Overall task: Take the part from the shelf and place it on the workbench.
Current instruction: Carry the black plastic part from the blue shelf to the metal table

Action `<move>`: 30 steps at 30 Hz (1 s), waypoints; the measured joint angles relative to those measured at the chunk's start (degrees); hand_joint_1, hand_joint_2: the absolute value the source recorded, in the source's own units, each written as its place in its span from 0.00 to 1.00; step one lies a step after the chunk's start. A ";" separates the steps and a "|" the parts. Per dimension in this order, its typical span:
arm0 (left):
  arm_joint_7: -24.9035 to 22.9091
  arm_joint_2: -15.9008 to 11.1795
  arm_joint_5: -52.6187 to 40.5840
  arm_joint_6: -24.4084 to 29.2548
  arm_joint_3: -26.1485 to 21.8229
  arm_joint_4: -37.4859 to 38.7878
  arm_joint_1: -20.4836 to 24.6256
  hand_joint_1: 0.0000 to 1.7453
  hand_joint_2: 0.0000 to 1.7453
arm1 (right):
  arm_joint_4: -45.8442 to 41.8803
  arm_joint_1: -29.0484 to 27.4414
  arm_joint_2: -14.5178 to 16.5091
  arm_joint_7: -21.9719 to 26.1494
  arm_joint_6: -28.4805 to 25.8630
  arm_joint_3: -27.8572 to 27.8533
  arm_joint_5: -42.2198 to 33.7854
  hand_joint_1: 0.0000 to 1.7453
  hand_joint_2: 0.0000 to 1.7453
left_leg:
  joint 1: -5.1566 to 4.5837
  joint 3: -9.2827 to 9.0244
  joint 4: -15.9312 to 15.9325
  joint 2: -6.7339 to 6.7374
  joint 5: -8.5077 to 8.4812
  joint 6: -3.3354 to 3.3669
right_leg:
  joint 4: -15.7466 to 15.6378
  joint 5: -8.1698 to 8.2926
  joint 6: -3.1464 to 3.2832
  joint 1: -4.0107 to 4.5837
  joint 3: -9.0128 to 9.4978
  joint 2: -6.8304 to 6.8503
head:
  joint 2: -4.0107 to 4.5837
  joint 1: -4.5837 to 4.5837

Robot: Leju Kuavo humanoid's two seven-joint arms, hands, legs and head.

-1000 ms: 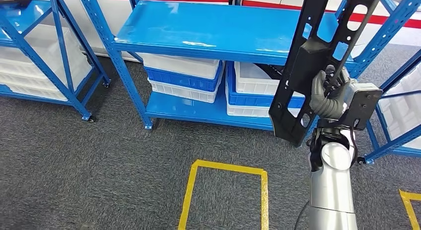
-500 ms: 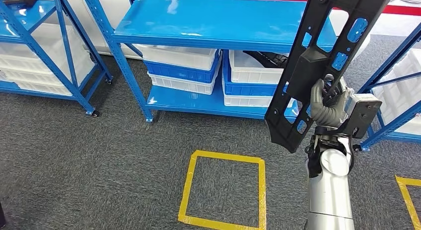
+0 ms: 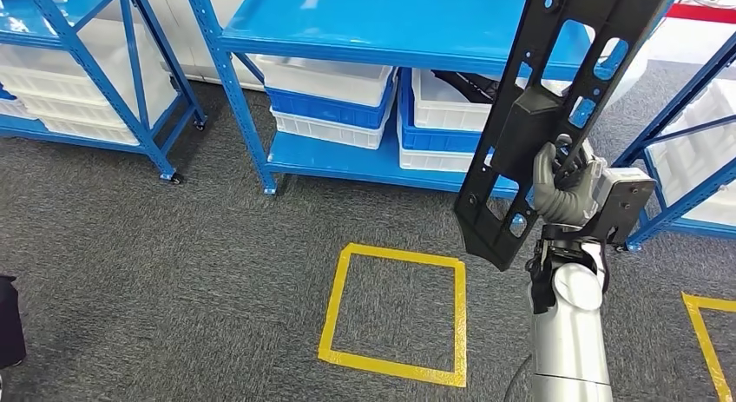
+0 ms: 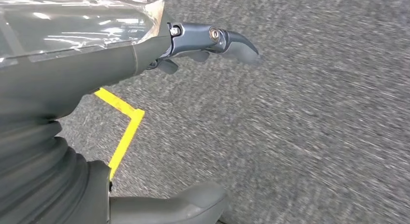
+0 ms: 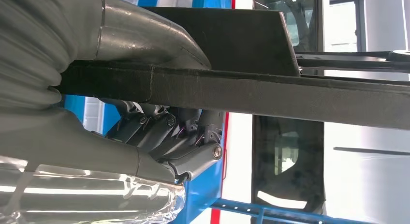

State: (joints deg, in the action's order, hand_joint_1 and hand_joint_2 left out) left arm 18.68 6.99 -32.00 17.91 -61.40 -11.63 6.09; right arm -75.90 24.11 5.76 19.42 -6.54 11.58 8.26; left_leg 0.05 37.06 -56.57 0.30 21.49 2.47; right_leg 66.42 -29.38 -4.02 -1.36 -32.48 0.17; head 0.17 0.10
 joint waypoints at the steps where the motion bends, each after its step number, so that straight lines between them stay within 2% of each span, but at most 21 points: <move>1: -0.02 0.00 0.04 0.10 -0.11 -0.01 0.00 0.00 1.00 | 0.08 0.31 0.15 -0.03 -0.01 0.15 -0.17 1.00 1.00 | -0.06 0.76 -0.41 -0.01 -0.47 -0.33 | -4.22 -0.36 0.22 0.14 2.75 -0.07 | 0.00 0.04; 2: -0.04 -0.02 0.04 0.17 -0.21 -0.01 0.00 0.00 1.00 | 0.15 0.61 0.28 -0.07 -0.02 0.31 -0.33 1.00 1.00 | -0.14 1.32 -0.71 0.00 -1.00 -0.67 | -7.45 -1.01 0.64 0.27 4.61 -0.13 | -0.01 0.10; 3: -0.05 -0.07 0.04 0.20 -0.29 -0.02 -0.02 0.00 1.00 | 0.21 0.88 0.38 -0.10 -0.04 0.48 -0.46 1.00 1.00 | -0.22 1.68 -0.85 -0.01 -1.53 -0.96 | -9.22 -1.70 1.13 0.48 5.40 -0.20 | -0.01 0.16; 5: -0.05 -0.13 -0.01 0.19 -0.41 -0.01 -0.15 0.00 1.00 | 0.44 1.22 0.45 -0.23 -0.13 0.74 -0.69 1.00 1.00 | -0.09 2.17 -0.86 -0.10 -2.29 -1.53 | -9.43 -1.30 2.16 0.43 4.57 -0.15 | -0.01 0.27; 6: -0.01 -0.15 -0.10 0.05 -0.43 -0.01 -0.26 0.00 1.00 | 0.58 1.42 0.46 -0.36 -0.26 0.81 -0.79 1.00 1.00 | 0.05 2.66 -1.36 -0.17 -1.37 -1.85 | -9.32 -0.72 2.81 0.28 4.08 -0.06 | 0.00 0.30; 8: 0.20 -0.22 -0.38 -0.47 -0.43 0.01 -0.42 0.00 1.00 | 0.80 1.87 0.46 -0.62 -0.58 0.86 -0.92 1.00 1.00 | 0.37 4.16 -5.14 -0.26 3.65 -2.53 | -9.27 0.81 4.05 0.00 2.85 0.11 | 0.00 0.40; 10: 0.49 -0.37 -0.77 -1.13 -0.43 0.01 -0.42 0.00 1.00 | 0.88 2.09 0.41 -0.76 -0.93 0.81 -0.97 1.00 1.00 | 0.54 5.66 -12.60 -0.30 9.31 -3.04 | -9.16 2.34 4.50 0.25 1.21 0.15 | 0.00 0.46; 11: 0.63 -0.43 -1.04 -1.45 -0.43 0.01 -0.41 0.00 1.00 | 0.90 2.12 0.36 -0.87 -1.06 0.78 -0.98 1.00 1.00 | 0.62 5.90 -15.97 -0.30 10.34 -3.21 | -9.05 3.02 4.49 0.32 0.28 0.15 | 0.00 0.45; 12: 0.76 -0.48 -1.29 -1.74 -0.40 0.01 -0.39 0.00 1.00 | 0.91 2.12 0.28 -1.02 -1.20 0.72 -0.98 1.00 1.00 | 0.69 5.50 -17.99 -0.29 10.03 -3.31 | -8.87 3.66 4.44 0.37 -0.67 0.16 | 0.00 0.46; 13: 0.89 -0.50 -1.56 -1.98 -0.37 0.01 -0.36 0.00 1.00 | 0.91 2.11 0.19 -1.17 -1.30 0.65 -0.94 1.00 1.00 | 0.77 4.09 -17.97 -0.29 8.65 -3.29 | -8.65 4.28 4.34 0.38 -1.66 0.15 | 0.00 0.46; 15: 1.15 -0.58 -2.01 -2.19 -0.28 0.00 -0.21 0.00 1.00 | 0.87 2.12 -0.03 -1.31 -1.50 0.46 -0.84 1.00 1.00 | 0.90 -1.41 -12.45 -0.39 6.55 -3.00 | -8.28 5.38 3.98 0.40 -3.22 0.08 | 0.01 0.49; 17: 1.59 -0.69 -2.35 -1.92 -0.23 -0.02 0.03 0.00 1.00 | 0.67 2.17 -0.21 -1.36 -1.68 0.15 -0.63 1.00 1.00 | 0.68 -7.42 -4.35 -0.60 7.84 -2.44 | -8.26 6.31 3.31 0.51 -3.92 0.06 | 0.01 0.43; 18: 1.85 -0.73 -2.48 -1.70 -0.22 -0.04 0.13 0.00 1.00 | 0.55 2.23 -0.29 -1.39 -1.74 0.00 -0.51 1.00 1.00 | 0.42 -9.02 -1.78 -0.68 8.76 -2.05 | -8.41 6.79 2.90 0.48 -4.03 0.10 | 0.00 0.44; 19: 2.05 -0.80 -2.58 -1.48 -0.21 -0.05 0.17 0.00 1.00 | 0.46 2.28 -0.37 -1.44 -1.77 -0.13 -0.43 1.00 1.00 | 0.12 -9.51 -0.49 -0.67 8.97 -1.60 | -8.66 7.33 2.46 0.44 -4.11 0.13 | 0.00 0.43; 21: 2.22 -0.87 -2.62 -1.20 -0.22 -0.06 0.15 0.00 1.00 | 0.43 2.22 -0.63 -1.52 -1.78 -0.34 -0.37 1.00 1.00 | 0.08 -8.75 0.12 -0.40 7.75 -0.55 | -8.63 7.74 1.87 0.41 -4.71 0.10 | 0.00 0.46; 22: 2.25 -0.90 -2.61 -1.13 -0.23 -0.06 0.13 0.00 1.00 | 0.43 2.16 -0.80 -1.56 -1.79 -0.45 -0.37 1.00 1.00 | 0.16 -8.25 0.40 -0.23 6.94 0.00 | -7.51 6.80 1.93 0.45 -5.47 0.05 | 0.01 0.39; 25: 2.37 -0.91 -2.68 -1.11 -0.23 -0.06 0.06 0.00 1.00 | 0.43 1.96 -1.34 -1.63 -1.86 -0.69 -0.27 1.00 1.00 | 0.19 -6.00 0.55 0.12 4.75 0.70 | 2.53 0.29 2.69 0.42 -9.26 -0.05 | 0.01 0.29; 26: 2.42 -0.91 -2.80 -1.12 -0.22 -0.06 0.02 0.00 1.00 | 0.43 1.77 -1.50 -1.68 -1.89 -0.75 -0.14 1.00 1.00 | 0.17 -5.18 0.50 0.15 4.14 0.63 | 5.87 -1.36 2.60 0.40 -9.96 -0.05 | 0.01 0.31; 27: 2.45 -0.91 -2.97 -1.13 -0.21 -0.06 -0.02 0.00 1.00 | 0.43 1.54 -1.63 -1.76 -1.95 -0.83 0.07 1.00 1.00 | 0.16 -4.43 0.44 0.16 3.60 0.57 | 7.31 -2.17 2.32 0.37 -9.63 -0.04 | 0.01 0.31; 28: 2.46 -0.90 -3.14 -1.14 -0.20 -0.06 -0.05 0.00 1.00 | 0.43 1.33 -1.75 -1.86 -2.01 -0.95 0.31 1.00 1.00 | 0.17 -3.78 0.37 0.16 3.11 0.44 | 6.42 -2.19 1.90 0.33 -8.04 -0.04 | 0.01 0.29; 30: 2.46 -0.86 -3.40 -1.14 -0.14 -0.05 -0.09 0.00 1.00 | 0.37 1.12 -1.88 -2.08 -2.16 -1.25 0.86 1.00 1.00 | 0.17 -2.78 0.05 0.15 2.37 0.03 | -1.18 -0.87 1.12 0.13 -2.15 -0.02 | 0.01 0.29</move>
State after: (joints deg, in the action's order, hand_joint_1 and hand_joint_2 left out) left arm 21.14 6.13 -35.40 16.77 -61.54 -11.69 6.00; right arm -75.53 25.23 3.88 17.34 -8.70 10.33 9.12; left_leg 0.22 34.28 -56.52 0.45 23.86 2.50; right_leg 65.24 -30.26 -2.90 -1.22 -34.63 0.15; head 0.17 0.39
